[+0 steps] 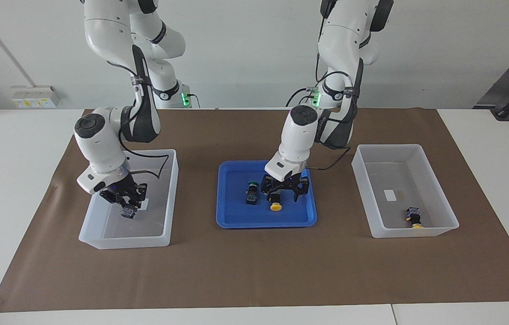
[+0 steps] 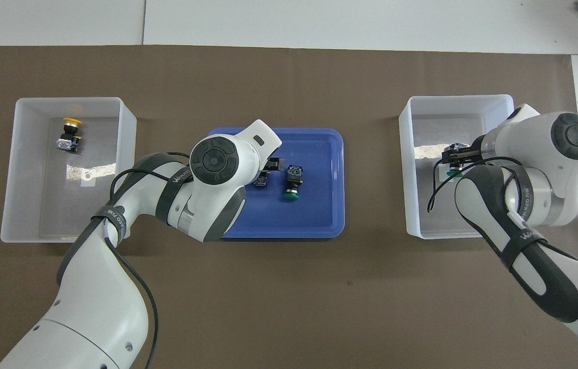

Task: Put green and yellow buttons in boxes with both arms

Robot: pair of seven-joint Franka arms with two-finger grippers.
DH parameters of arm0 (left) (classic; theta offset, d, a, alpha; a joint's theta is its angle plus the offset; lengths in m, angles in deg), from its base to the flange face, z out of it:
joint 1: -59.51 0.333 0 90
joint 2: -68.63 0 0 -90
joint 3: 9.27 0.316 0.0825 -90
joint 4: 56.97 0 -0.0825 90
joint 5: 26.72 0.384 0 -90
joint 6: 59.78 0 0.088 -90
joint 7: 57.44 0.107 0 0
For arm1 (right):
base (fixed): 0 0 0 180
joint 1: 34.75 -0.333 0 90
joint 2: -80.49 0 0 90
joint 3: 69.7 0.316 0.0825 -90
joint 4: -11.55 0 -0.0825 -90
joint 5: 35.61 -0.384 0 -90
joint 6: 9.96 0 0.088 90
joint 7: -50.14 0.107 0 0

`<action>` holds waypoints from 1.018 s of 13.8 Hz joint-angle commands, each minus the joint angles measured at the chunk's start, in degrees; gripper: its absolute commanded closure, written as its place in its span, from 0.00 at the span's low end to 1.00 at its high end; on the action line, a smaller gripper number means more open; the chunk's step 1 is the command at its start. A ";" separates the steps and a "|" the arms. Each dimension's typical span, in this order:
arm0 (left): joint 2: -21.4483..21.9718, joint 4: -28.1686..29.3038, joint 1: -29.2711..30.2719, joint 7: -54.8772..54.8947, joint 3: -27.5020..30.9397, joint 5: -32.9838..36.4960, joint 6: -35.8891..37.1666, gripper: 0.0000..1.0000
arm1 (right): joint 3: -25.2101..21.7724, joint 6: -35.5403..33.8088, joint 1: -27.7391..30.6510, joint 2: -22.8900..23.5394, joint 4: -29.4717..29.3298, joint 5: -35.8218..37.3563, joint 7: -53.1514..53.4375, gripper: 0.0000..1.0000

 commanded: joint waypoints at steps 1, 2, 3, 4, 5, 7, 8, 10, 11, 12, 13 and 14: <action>0.53 2.06 -1.92 -1.42 0.71 1.36 -1.34 0.00 | 0.64 0.10 0.21 -2.19 0.18 -0.67 0.68 0.00; 0.71 2.42 -2.10 -1.76 0.71 1.36 -1.34 0.21 | 0.81 -0.86 0.21 -3.59 -0.43 -0.66 0.86 0.00; 0.71 2.42 -2.02 -2.64 0.71 1.36 -1.16 0.53 | 0.90 -2.96 0.12 -4.39 -1.65 -0.66 1.29 0.00; 0.71 2.33 -2.01 -3.08 0.71 1.36 -0.90 0.77 | 0.90 -4.80 0.04 -5.36 -2.71 -0.66 3.39 0.00; 0.80 2.33 -1.93 -3.09 0.80 1.36 -0.46 1.00 | 0.99 -5.78 -0.40 -6.58 -3.07 -0.66 6.80 0.00; 0.89 2.24 -1.66 -3.09 0.88 1.36 -0.11 1.00 | 0.90 -7.97 -2.94 -9.13 -3.07 -0.58 11.56 0.00; 1.06 1.81 -1.40 -3.09 0.97 1.36 0.85 1.00 | 0.99 -9.20 -3.39 -9.84 -3.85 -0.49 14.02 0.00; 3.68 1.89 -0.70 -2.56 1.50 1.27 2.34 1.00 | 0.99 -12.72 -6.36 -9.67 -6.40 -0.31 19.99 0.00; 5.79 1.98 1.13 -2.04 1.50 1.36 3.92 1.00 | 0.99 -13.17 -7.69 -9.67 -6.76 0.04 23.24 0.00; 8.25 2.15 3.06 -0.29 1.41 1.36 5.76 1.00 | 0.99 -13.35 -9.27 -9.59 -6.67 0.21 25.71 0.00; 10.45 2.16 4.74 2.68 1.41 1.36 8.04 1.00 | 1.08 -13.35 -10.67 -9.41 -6.59 0.13 27.99 0.00; 12.03 2.07 6.15 5.15 1.50 1.36 10.16 1.00 | 1.08 -12.91 -12.86 -8.71 -6.59 0.13 30.89 0.00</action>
